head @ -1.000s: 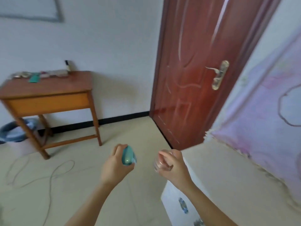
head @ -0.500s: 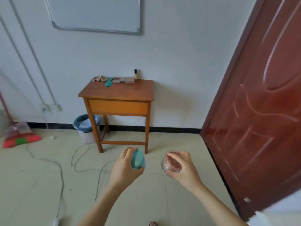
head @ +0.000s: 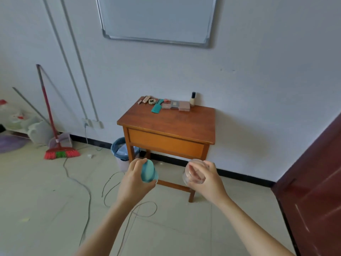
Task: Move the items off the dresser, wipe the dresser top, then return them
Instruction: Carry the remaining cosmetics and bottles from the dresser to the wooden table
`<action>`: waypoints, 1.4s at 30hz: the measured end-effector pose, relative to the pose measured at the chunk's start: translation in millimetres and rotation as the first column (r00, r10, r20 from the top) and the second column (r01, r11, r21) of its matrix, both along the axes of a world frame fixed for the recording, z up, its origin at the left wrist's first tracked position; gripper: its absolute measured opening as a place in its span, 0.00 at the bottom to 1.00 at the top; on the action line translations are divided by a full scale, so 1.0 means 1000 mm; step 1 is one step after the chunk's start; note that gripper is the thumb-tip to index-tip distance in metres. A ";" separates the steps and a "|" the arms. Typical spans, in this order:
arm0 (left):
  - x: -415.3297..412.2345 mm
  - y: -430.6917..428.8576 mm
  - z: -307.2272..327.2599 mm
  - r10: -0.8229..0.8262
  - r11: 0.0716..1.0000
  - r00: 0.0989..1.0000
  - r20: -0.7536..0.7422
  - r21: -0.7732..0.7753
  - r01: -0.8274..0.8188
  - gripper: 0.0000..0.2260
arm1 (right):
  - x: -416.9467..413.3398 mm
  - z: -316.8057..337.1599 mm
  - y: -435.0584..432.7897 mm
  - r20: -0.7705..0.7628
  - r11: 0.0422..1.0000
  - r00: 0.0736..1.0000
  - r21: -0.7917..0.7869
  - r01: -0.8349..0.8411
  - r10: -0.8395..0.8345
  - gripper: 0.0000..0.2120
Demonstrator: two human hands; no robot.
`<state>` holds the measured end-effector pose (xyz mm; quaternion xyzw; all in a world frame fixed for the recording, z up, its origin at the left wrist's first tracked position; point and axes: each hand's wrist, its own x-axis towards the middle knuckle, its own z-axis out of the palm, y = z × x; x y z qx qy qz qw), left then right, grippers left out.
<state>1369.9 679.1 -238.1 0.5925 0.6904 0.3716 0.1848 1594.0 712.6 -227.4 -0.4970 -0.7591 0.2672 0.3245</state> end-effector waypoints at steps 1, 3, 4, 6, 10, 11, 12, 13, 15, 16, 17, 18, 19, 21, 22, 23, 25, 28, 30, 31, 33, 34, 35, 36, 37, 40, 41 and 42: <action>-0.006 0.009 -0.005 0.008 1.000 1.000 0.003 -0.002 -0.008 0.30 | -0.007 -0.001 0.013 0.006 1.000 1.000 -0.001 -0.019 0.019 0.14; -0.021 0.030 -0.014 0.018 1.000 1.000 0.012 -0.017 -0.017 0.29 | -0.023 -0.004 0.041 0.030 0.999 0.998 -0.007 -0.046 0.046 0.15; -0.029 0.042 -0.017 0.023 0.999 1.000 0.021 -0.029 -0.022 0.29 | -0.032 -0.005 0.055 0.037 0.998 0.998 -0.027 -0.049 0.050 0.18; -0.047 0.072 -0.022 0.023 0.999 0.999 0.030 -0.043 -0.022 0.30 | -0.048 -0.010 0.083 0.044 0.998 0.998 -0.056 -0.040 0.043 0.24; -0.079 0.142 -0.014 -0.012 1.000 1.000 0.012 -0.024 0.012 0.29 | -0.076 -0.007 0.139 0.057 0.995 0.995 -0.055 0.084 -0.081 0.33; -0.086 0.159 -0.009 -0.033 0.999 0.999 0.010 -0.010 0.033 0.29 | -0.081 -0.002 0.151 0.062 0.993 0.992 -0.054 0.110 -0.106 0.33; -0.092 0.177 -0.004 -0.057 0.998 0.998 0.006 0.007 0.057 0.29 | -0.086 0.002 0.164 0.069 0.990 0.989 -0.047 0.130 -0.127 0.33; -0.097 0.194 0.000 -0.080 0.996 0.997 -0.001 0.030 0.080 0.29 | -0.089 0.006 0.175 0.076 0.988 0.986 -0.038 0.152 -0.149 0.33; -0.104 0.227 0.008 -0.129 0.989 0.991 -0.021 0.067 0.130 0.29 | -0.094 0.011 0.197 0.072 0.979 0.977 -0.018 0.204 -0.202 0.33; -0.107 0.242 0.010 -0.151 0.985 0.988 -0.026 0.075 0.152 0.30 | -0.096 0.011 0.207 0.065 0.972 0.971 -0.013 0.234 -0.232 0.32; -0.108 0.256 0.008 -0.172 0.982 0.985 -0.027 0.073 0.174 0.31 | -0.096 0.009 0.215 0.061 0.965 0.963 -0.018 0.263 -0.261 0.32; -0.108 0.267 0.005 -0.194 0.979 0.981 -0.025 0.063 0.195 0.31 | -0.097 0.006 0.221 0.064 0.957 0.956 -0.040 0.289 -0.286 0.32; -0.106 0.277 0.000 -0.218 0.975 0.976 -0.016 0.041 0.218 0.31 | -0.097 0.001 0.225 0.071 0.947 0.949 -0.073 0.312 -0.307 0.32; -0.098 0.294 -0.013 -0.265 0.964 0.964 0.007 -0.005 0.265 0.31 | -0.094 -0.012 0.231 0.079 0.932 0.940 -0.123 0.341 -0.333 0.31; -0.092 0.302 -0.017 -0.288 0.957 0.958 0.015 -0.028 0.288 0.31 | -0.090 -0.017 0.235 0.080 0.927 0.937 -0.135 0.349 -0.341 0.31; -0.083 0.312 -0.021 -0.309 0.950 0.951 0.018 -0.047 0.310 0.31 | -0.084 -0.022 0.241 0.081 0.922 0.933 -0.145 0.360 -0.351 0.32; -0.064 0.334 -0.027 -0.348 0.935 0.937 0.008 -0.073 0.348 0.30 | -0.068 -0.030 0.259 0.094 0.908 0.922 -0.161 0.387 -0.376 0.32; -0.034 0.372 -0.034 -0.404 0.912 0.914 -0.026 -0.095 0.400 0.29 | -0.040 -0.040 0.295 0.099 0.883 0.900 -0.171 0.436 -0.425 0.33; -0.013 0.400 -0.036 -0.418 0.905 0.906 -0.058 -0.115 0.410 0.29 | -0.020 -0.041 0.325 0.081 0.870 0.884 -0.159 0.467 -0.460 0.32; -0.003 0.414 -0.037 -0.419 0.903 0.905 -0.070 -0.130 0.409 0.29 | -0.010 -0.041 0.341 0.072 0.862 0.878 -0.165 0.478 -0.473 0.30; 0.015 0.443 -0.039 -0.426 0.899 0.900 -0.096 -0.158 0.409 0.29 | 0.011 -0.040 0.373 0.064 0.856 0.877 -0.191 0.480 -0.477 0.28; 0.024 0.457 -0.040 -0.431 0.896 0.895 -0.111 -0.170 0.411 0.29 | 0.020 -0.040 0.388 0.064 0.856 0.878 -0.202 0.476 -0.474 0.27; 0.033 0.472 -0.041 -0.435 0.894 0.892 -0.125 -0.182 0.410 0.29 | 0.030 -0.041 0.403 0.067 0.855 0.880 -0.215 0.473 -0.470 0.27; 0.042 0.486 -0.042 -0.433 0.894 0.891 -0.136 -0.192 0.405 0.29 | 0.039 -0.043 0.418 0.070 0.857 0.884 -0.220 0.466 -0.463 0.28; 0.053 0.501 -0.043 -0.423 0.898 0.895 -0.143 -0.197 0.393 0.30 | 0.048 -0.047 0.433 0.080 0.858 0.888 -0.231 0.458 -0.453 0.29; 0.084 0.539 -0.052 -0.391 0.911 0.909 -0.143 -0.203 0.359 0.31 | 0.069 -0.057 0.472 0.105 0.868 0.898 -0.231 0.439 -0.426 0.31; 0.093 0.549 -0.056 -0.387 0.912 0.910 -0.146 -0.203 0.356 0.31 | 0.075 -0.061 0.483 0.112 0.871 0.902 -0.232 0.432 -0.418 0.31; 0.100 0.558 -0.061 -0.387 0.913 0.909 -0.155 -0.204 0.354 0.31 | 0.080 -0.065 0.492 0.116 0.875 0.905 -0.234 0.425 -0.408 0.31</action>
